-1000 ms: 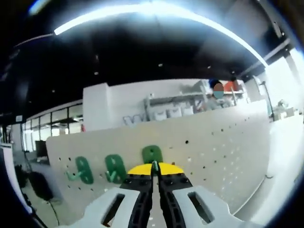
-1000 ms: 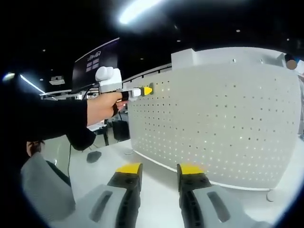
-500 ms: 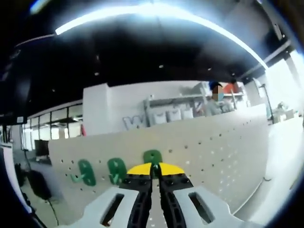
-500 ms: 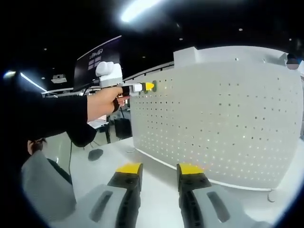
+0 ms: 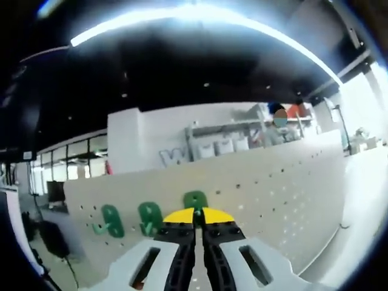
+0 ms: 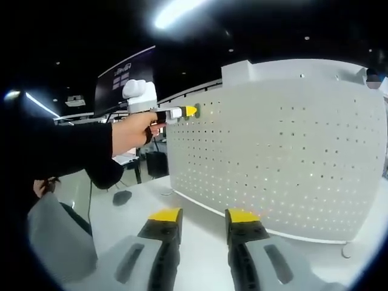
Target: Insert the hook assembly into the mounting plate slot until the hook locks in place.
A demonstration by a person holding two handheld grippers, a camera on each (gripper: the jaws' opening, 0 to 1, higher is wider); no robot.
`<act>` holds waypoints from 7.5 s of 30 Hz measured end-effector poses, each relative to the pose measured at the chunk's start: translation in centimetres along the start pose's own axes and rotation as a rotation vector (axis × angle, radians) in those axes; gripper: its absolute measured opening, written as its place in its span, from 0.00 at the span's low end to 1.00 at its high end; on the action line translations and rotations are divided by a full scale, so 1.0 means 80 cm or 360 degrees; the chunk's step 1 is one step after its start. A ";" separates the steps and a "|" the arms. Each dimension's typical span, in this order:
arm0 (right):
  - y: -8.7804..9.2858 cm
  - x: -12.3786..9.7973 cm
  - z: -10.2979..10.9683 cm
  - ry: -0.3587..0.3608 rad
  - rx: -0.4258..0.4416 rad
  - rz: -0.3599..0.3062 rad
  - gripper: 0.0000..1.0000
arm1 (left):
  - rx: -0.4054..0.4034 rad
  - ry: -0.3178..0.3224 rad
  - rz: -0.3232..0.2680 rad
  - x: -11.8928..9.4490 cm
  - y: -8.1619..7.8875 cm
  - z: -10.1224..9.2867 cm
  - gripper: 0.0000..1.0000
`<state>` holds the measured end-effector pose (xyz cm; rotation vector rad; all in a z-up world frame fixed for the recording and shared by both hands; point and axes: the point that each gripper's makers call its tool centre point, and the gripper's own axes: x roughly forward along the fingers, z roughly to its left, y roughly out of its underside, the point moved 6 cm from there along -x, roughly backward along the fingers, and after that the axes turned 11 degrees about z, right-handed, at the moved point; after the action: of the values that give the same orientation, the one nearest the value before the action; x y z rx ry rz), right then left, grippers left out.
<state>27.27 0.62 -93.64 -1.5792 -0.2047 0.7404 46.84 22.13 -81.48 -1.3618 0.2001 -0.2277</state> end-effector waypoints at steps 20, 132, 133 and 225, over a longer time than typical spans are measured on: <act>-0.001 -0.003 -0.002 0.0003 0.0013 -0.0017 0.26 | -0.0059 -0.0034 -0.0010 0.010 0.002 -0.001 0.03; 0.071 0.077 0.106 -0.0432 -0.0331 0.0432 0.23 | 0.0068 0.0233 0.0209 -0.181 0.106 -0.051 0.44; 0.076 0.082 0.112 -0.0461 -0.0348 0.0447 0.23 | 0.0070 0.0230 0.0209 -0.181 0.106 -0.051 0.45; 0.073 0.055 0.059 -0.0217 -0.0342 0.0475 0.00 | -0.0355 0.1182 0.0690 -0.174 0.201 -0.146 0.32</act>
<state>26.28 5.91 -100.51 -1.7864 -0.1531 1.0897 31.00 18.05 -99.40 -1.3645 1.1558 -0.3444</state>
